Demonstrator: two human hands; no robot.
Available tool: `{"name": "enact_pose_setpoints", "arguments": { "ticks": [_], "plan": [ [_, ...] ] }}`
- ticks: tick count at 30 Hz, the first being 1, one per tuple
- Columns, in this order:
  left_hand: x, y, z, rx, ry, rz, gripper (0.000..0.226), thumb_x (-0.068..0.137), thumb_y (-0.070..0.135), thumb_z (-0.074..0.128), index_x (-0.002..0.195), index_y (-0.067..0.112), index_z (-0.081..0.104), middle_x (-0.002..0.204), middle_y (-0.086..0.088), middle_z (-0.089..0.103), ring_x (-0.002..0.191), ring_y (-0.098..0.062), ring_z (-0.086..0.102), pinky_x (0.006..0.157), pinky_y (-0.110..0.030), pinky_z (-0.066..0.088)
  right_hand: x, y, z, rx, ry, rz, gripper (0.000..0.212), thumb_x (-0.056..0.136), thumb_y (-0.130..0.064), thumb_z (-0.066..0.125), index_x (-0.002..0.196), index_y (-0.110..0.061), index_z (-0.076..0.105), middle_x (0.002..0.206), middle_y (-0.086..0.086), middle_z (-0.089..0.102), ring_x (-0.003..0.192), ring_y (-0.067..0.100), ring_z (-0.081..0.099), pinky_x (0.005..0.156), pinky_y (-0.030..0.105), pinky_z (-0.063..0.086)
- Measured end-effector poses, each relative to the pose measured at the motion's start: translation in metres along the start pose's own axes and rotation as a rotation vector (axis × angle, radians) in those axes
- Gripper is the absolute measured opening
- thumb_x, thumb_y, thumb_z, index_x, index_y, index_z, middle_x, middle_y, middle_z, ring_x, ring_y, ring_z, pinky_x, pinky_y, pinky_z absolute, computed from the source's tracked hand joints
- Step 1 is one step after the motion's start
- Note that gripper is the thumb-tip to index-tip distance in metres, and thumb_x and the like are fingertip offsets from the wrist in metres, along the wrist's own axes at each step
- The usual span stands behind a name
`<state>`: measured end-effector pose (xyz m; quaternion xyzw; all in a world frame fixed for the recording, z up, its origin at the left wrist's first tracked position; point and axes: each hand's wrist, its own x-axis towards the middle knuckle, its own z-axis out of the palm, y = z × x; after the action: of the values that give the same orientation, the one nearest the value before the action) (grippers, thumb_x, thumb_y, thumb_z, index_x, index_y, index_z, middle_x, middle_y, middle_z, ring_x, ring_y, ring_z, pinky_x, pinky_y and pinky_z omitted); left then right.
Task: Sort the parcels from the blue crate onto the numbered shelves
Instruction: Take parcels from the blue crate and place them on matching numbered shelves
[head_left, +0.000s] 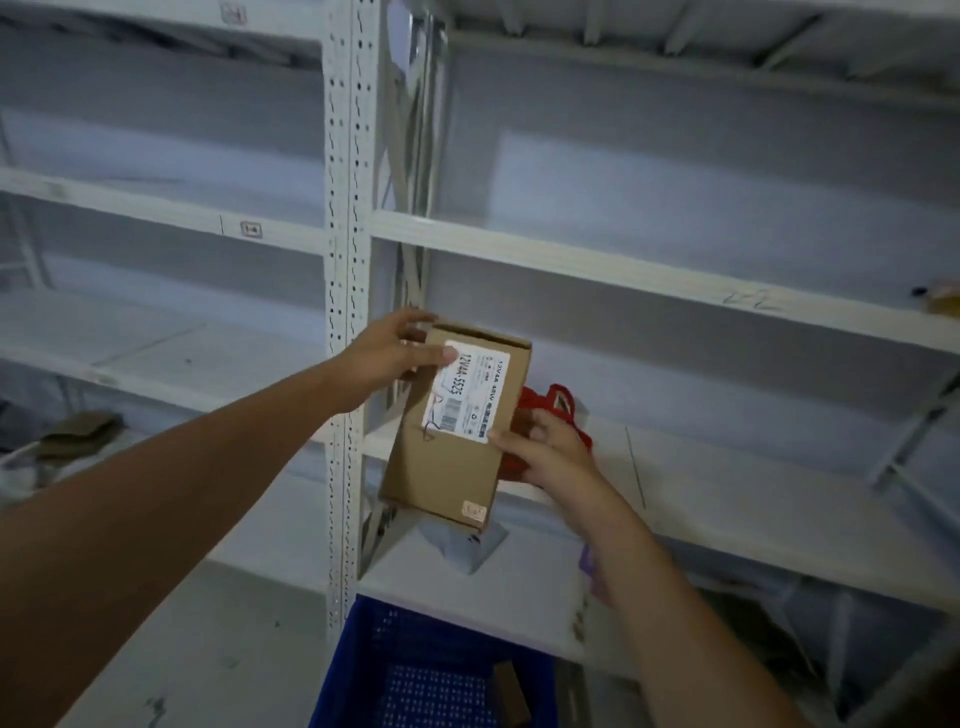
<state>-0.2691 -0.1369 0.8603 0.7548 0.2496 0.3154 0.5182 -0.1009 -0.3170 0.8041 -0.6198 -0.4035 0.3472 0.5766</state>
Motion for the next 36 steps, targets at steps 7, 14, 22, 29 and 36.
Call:
{"name": "enact_pose_setpoints", "arguments": {
  "ticks": [7,14,22,29,36],
  "plan": [
    [-0.027,0.019,-0.052,0.061,-0.168,-0.109,0.063,0.080,0.033,0.082,0.136,0.027,0.053,0.122,-0.007,0.064,0.108,-0.028,0.067,0.088,-0.044,0.060,-0.003,-0.039,0.062,0.437,0.171,-0.048,0.042,0.088,-0.008,0.078,0.124,-0.010,0.056,0.123,0.010,0.073,0.115,0.026,0.070,0.097,0.052,0.058],
    [-0.046,0.024,-0.126,0.097,-0.131,-0.006,0.055,0.076,0.019,0.086,0.126,0.025,0.065,0.119,-0.007,0.070,0.106,-0.030,0.070,0.088,-0.045,0.061,-0.005,-0.055,0.087,0.405,0.218,-0.090,0.054,0.087,-0.024,0.081,0.132,-0.015,0.054,0.128,0.009,0.070,0.119,0.023,0.065,0.104,0.044,0.053],
    [-0.053,0.029,-0.162,0.267,-0.198,-0.015,0.061,0.069,0.021,0.090,0.125,0.026,0.066,0.120,-0.009,0.067,0.106,-0.028,0.067,0.088,-0.037,0.060,-0.007,-0.086,0.080,-0.186,0.137,-0.198,0.043,0.089,-0.022,0.079,0.128,-0.031,0.062,0.134,-0.005,0.061,0.113,0.016,0.066,0.091,0.037,0.059],
    [-0.067,0.015,-0.149,-0.073,-0.086,0.022,0.059,0.075,0.017,0.087,0.129,0.022,0.063,0.123,-0.011,0.067,0.106,-0.030,0.070,0.083,-0.038,0.061,-0.022,-0.064,0.081,-0.023,0.186,-0.049,0.079,0.073,-0.060,0.084,0.137,-0.024,0.055,0.132,-0.001,0.064,0.120,0.017,0.063,0.097,0.045,0.058],
    [-0.078,-0.010,-0.063,-0.769,0.144,-0.109,0.060,0.084,0.023,0.078,0.137,0.013,0.051,0.125,-0.015,0.066,0.116,-0.032,0.064,0.094,-0.050,0.057,-0.031,-0.058,0.124,0.170,0.047,0.020,0.092,0.066,-0.059,0.089,0.140,-0.019,0.052,0.135,0.003,0.062,0.123,0.019,0.062,0.097,0.046,0.059]
  ]
}}
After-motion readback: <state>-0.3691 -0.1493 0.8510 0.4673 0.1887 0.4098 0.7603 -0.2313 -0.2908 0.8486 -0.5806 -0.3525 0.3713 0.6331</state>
